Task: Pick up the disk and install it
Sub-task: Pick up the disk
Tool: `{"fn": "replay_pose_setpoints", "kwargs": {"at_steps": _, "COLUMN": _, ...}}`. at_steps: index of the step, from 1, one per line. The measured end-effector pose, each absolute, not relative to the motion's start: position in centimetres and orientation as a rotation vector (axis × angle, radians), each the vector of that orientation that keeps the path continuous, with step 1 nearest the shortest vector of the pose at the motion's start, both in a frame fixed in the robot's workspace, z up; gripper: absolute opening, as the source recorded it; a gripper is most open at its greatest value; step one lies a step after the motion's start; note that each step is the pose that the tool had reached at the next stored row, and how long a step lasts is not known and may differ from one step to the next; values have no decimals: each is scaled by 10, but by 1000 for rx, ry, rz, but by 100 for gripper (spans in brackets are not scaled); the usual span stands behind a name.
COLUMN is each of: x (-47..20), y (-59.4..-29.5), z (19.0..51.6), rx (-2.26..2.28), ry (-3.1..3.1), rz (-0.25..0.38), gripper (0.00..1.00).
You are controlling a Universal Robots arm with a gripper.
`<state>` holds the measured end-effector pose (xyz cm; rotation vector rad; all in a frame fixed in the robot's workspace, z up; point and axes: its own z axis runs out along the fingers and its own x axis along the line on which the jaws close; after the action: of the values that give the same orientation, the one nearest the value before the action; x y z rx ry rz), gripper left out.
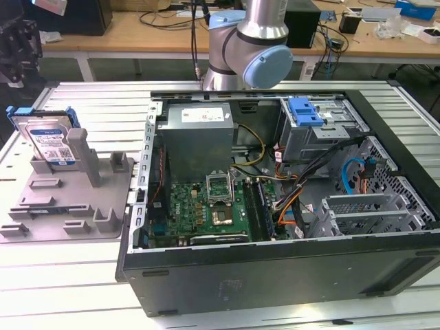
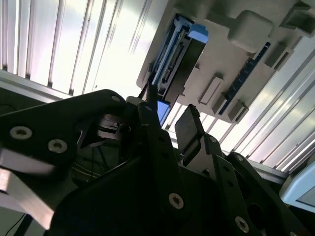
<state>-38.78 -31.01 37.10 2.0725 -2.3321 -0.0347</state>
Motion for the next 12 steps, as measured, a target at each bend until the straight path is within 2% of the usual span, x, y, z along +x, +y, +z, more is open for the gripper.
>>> {"fn": "replay_pose_setpoints", "kwargs": {"at_steps": 12, "x": -402, "y": -310, "z": 363, "rx": 2177, "ry": -2234, "rz": -33, "gripper": 42}}
